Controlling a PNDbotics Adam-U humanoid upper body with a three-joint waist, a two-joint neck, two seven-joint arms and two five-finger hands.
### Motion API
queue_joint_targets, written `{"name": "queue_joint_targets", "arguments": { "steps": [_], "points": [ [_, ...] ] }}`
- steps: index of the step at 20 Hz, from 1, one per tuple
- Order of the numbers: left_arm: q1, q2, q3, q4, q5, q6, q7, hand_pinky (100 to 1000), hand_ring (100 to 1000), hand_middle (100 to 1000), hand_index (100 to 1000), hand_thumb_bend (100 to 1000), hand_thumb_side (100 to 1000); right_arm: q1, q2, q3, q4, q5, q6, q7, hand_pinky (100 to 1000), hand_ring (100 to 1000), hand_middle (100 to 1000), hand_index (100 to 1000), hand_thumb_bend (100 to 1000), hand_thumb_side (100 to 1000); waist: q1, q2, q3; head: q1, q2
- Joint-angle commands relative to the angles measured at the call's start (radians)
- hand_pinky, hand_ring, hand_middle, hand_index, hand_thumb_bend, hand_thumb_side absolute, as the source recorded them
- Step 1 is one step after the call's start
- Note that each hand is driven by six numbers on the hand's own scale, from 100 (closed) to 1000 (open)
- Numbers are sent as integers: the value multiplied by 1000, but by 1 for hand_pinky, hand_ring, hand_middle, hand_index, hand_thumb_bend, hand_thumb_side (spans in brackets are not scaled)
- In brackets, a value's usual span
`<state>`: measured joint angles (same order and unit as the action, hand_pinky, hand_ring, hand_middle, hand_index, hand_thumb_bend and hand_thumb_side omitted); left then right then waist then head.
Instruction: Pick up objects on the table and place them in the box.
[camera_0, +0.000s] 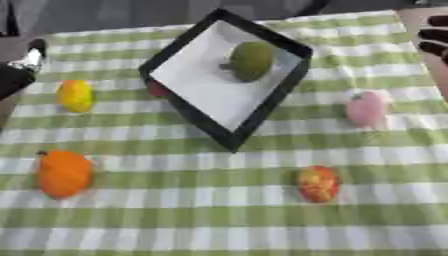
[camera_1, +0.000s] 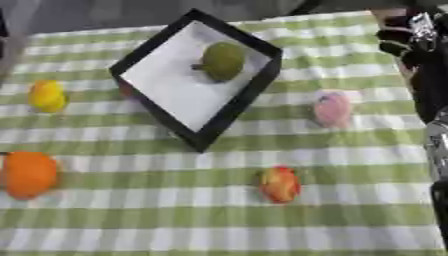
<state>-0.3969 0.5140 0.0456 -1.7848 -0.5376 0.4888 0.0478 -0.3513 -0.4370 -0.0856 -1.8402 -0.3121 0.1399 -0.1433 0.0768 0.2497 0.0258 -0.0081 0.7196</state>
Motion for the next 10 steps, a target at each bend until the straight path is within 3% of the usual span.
{"name": "queue_joint_targets", "arguments": {
  "steps": [1, 6, 10],
  "points": [
    [-7, 55, -5, -11, 11, -57, -67, 775, 738, 714, 828, 386, 649, -10, -24, -6, -12, 7, 2, 0, 808, 746, 687, 900, 100, 631, 10, -10, -1, -2, -8],
    [-11, 132, -6, -29, 34, -146, -224, 777, 740, 709, 825, 420, 604, -8, -28, -6, -11, 8, 2, -1, 808, 746, 687, 900, 100, 632, 13, -11, 2, -8, -3],
    [-7, 242, -22, -33, 114, -170, -281, 777, 742, 712, 825, 442, 601, -4, -35, -6, -11, 11, 1, -1, 808, 747, 687, 900, 100, 630, 16, -11, 8, -19, 9]
  ]
}}
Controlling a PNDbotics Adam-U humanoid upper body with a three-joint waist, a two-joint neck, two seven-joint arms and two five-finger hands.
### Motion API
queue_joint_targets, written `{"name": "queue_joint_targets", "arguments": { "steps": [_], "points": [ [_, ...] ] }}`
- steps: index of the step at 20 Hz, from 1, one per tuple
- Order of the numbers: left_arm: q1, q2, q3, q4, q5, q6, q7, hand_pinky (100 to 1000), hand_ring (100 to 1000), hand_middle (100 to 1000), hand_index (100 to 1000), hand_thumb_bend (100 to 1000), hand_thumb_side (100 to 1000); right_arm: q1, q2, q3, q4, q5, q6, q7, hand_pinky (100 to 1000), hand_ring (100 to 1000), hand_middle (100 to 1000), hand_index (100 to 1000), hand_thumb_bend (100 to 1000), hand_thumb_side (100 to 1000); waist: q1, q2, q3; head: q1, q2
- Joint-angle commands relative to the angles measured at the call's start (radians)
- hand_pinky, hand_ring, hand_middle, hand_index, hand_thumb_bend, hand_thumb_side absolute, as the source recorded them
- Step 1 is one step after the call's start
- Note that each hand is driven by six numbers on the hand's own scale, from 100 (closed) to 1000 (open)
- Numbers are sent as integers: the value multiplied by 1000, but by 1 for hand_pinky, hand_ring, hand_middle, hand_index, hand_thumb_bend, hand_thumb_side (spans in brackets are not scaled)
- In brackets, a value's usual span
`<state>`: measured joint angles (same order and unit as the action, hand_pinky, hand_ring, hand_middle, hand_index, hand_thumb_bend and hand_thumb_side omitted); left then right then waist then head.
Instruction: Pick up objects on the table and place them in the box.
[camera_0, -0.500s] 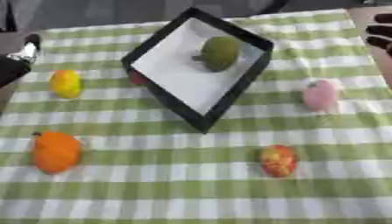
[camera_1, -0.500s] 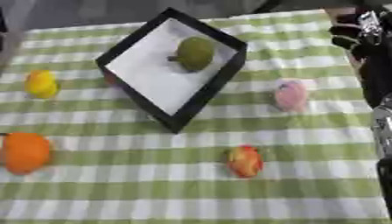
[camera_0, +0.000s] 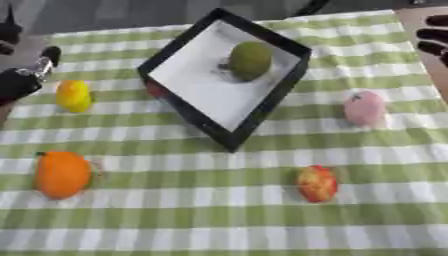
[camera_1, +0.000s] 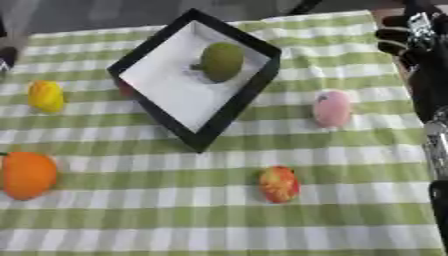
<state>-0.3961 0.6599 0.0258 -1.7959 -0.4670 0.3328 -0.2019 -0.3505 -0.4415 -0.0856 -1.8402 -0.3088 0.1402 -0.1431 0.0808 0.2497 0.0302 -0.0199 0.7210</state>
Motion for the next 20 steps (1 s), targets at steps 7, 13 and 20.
{"name": "queue_joint_targets", "arguments": {
  "steps": [7, 13, 20],
  "points": [
    [-3, 244, -44, -43, 184, -49, -111, 782, 755, 732, 832, 475, 636, -5, -40, -9, -10, 13, -7, -2, 809, 756, 704, 910, 100, 636, 0, -1, 17, -15, 48],
    [-6, 326, -77, -53, 281, -51, -208, 784, 763, 751, 869, 458, 666, 0, -58, -9, -3, 18, -4, -6, 809, 752, 699, 905, 100, 635, -10, 4, 27, -7, 49],
    [9, 408, -105, -83, 350, -26, -291, 801, 786, 773, 871, 510, 614, -1, -98, -9, -6, 9, -7, -23, 809, 750, 696, 902, 100, 606, -27, -2, 30, -11, 49]
  ]
}}
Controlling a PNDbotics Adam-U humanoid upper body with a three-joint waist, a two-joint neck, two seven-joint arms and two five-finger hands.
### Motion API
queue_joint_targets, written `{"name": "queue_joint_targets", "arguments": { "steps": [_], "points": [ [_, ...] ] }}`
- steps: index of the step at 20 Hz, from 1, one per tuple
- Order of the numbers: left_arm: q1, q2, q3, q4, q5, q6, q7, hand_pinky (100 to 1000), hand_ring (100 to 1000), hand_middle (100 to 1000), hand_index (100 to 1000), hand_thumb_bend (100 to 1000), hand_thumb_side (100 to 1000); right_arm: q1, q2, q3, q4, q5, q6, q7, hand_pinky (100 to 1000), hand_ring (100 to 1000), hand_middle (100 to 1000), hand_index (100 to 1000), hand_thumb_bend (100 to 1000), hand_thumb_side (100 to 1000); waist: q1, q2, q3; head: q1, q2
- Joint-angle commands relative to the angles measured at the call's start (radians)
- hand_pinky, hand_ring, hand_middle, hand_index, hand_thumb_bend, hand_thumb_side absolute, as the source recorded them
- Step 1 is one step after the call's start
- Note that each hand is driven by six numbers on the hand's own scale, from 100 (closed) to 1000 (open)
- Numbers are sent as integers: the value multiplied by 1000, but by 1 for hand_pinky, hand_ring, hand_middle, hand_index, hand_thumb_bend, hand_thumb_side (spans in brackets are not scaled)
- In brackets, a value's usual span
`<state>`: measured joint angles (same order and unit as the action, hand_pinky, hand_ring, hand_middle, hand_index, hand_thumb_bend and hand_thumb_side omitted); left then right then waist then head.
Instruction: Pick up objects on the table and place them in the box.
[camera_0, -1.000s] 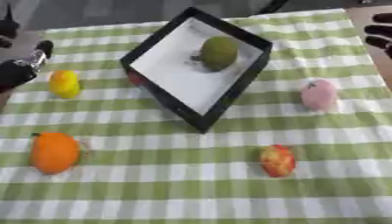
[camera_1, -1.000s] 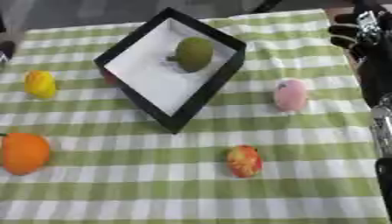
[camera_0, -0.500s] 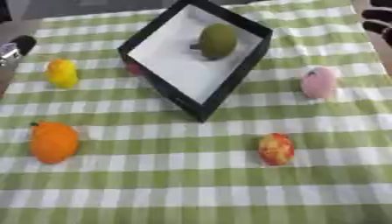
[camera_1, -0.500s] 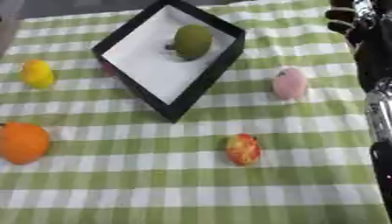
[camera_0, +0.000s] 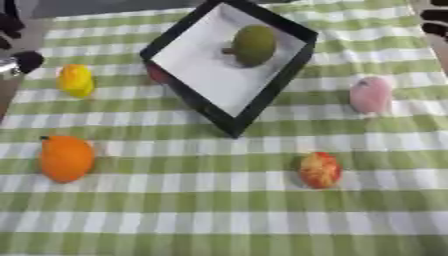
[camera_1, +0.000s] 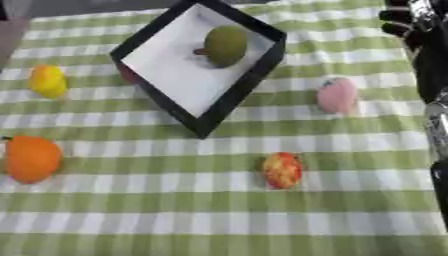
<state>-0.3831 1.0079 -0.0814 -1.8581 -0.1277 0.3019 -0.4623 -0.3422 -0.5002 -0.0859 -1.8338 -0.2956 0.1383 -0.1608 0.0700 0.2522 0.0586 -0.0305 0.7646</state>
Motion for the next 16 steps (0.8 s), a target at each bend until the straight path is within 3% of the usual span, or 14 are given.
{"name": "queue_joint_targets", "arguments": {
  "steps": [1, 9, 16],
  "points": [
    [-4, 65, -2, -26, 8, 6, -46, 804, 789, 775, 869, 520, 600, -10, -42, -8, -13, -6, -6, -5, 809, 750, 696, 902, 100, 604, -19, -6, 1, 0, 5],
    [-16, 104, -48, -44, -2, -27, -244, 823, 816, 799, 861, 568, 507, -7, -57, -3, -11, -12, -10, -4, 809, 748, 693, 900, 100, 598, -26, -17, 3, 4, 5],
    [-14, 117, -64, -44, -16, -46, -323, 826, 818, 789, 852, 590, 404, 3, -59, -2, -8, -9, -8, -4, 808, 747, 692, 899, 100, 600, -24, -23, 1, 3, 5]
  ]
}}
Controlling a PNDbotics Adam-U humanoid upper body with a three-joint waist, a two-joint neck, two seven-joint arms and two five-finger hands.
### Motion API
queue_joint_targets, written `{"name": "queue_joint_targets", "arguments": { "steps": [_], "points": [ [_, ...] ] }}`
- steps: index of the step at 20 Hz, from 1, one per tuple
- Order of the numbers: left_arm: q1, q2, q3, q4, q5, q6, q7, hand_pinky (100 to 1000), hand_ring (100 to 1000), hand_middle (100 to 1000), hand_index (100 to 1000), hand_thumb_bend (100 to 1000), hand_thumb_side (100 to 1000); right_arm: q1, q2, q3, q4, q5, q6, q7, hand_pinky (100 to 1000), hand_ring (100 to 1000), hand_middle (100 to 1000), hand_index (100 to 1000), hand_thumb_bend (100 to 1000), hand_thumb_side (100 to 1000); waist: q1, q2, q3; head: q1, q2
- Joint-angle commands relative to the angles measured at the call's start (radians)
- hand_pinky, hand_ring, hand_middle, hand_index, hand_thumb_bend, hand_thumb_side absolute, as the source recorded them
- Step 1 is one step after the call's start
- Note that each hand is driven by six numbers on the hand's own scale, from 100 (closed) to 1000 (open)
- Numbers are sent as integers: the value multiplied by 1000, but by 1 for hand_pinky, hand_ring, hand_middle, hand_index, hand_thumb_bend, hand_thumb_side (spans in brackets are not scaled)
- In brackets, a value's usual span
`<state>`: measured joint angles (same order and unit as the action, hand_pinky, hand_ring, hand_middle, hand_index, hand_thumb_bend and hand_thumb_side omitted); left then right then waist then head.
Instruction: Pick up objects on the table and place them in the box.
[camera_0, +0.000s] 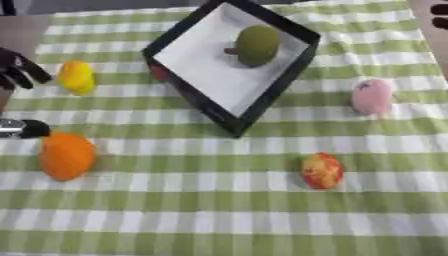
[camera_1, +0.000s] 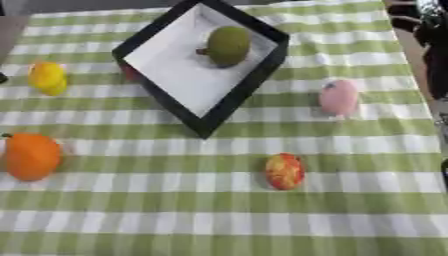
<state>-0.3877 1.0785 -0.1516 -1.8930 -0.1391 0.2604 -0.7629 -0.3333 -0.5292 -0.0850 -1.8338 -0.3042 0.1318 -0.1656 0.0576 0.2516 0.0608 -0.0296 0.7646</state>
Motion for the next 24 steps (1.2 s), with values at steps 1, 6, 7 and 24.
{"name": "queue_joint_targets", "arguments": {
  "steps": [1, 6, 7, 24],
  "points": [
    [-9, 48, 2, -9, -8, -6, -34, 827, 815, 781, 853, 600, 398, -4, -31, -2, -7, 0, -1, 0, 808, 747, 691, 898, 100, 601, -11, -23, -2, 3, 5],
    [-9, 50, -17, 0, -46, -15, -106, 831, 826, 797, 855, 631, 415, 1, -32, 2, -3, 5, 1, 1, 808, 746, 691, 898, 100, 605, -7, -24, -6, 7, 5],
    [-12, 51, -25, 7, -63, -15, -120, 833, 833, 807, 859, 650, 417, 1, -32, 3, -2, 5, 2, 1, 808, 746, 690, 898, 100, 607, -6, -24, -7, 9, 5],
    [-90, -13, -136, 147, -338, -79, -144, 835, 855, 837, 882, 792, 312, 10, -26, 12, 10, 15, 12, 9, 807, 744, 686, 895, 100, 622, -1, -23, -17, 30, 5]
  ]
}}
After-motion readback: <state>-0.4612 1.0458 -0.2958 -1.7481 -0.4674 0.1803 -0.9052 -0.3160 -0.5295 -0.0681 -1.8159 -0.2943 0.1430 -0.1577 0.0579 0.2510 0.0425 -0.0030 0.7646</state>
